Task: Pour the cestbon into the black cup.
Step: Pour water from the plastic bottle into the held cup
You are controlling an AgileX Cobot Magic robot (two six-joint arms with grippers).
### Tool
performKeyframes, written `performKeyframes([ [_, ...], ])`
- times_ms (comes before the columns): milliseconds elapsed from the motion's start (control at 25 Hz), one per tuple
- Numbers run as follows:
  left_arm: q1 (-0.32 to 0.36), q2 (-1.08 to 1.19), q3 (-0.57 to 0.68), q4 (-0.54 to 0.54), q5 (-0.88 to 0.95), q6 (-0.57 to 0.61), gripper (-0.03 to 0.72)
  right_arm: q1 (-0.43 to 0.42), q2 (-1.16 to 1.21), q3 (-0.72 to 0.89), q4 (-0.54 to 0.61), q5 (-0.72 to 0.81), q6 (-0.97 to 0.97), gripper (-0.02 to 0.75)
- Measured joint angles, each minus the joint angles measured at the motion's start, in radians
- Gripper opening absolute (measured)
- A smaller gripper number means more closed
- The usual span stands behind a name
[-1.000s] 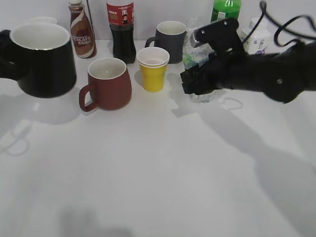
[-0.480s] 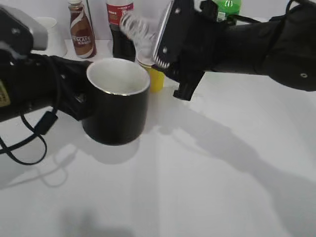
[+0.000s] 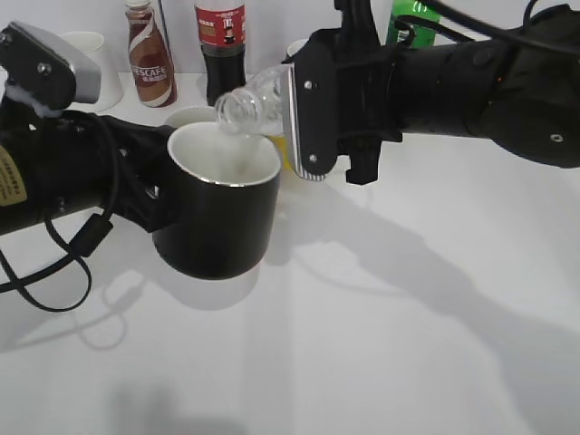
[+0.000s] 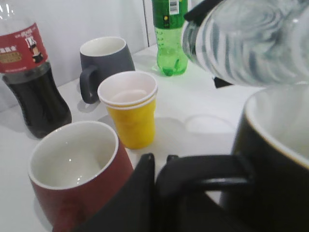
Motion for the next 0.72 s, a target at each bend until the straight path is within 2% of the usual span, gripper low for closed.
performKeyframes([
  [200,0.000,0.000,0.000,0.003,0.003,0.000,0.034,0.000,-0.001,0.000,0.086,-0.006,-0.156,0.460],
  [520,0.000,0.000,0.000,0.000,-0.009,-0.003,0.034,0.000,-0.001,0.000,0.415,-0.131,-0.584,0.460],
  [720,0.000,0.000,0.000,0.000,-0.008,-0.003,0.034,0.000,-0.001,0.000,0.532,-0.228,-0.739,0.460],
])
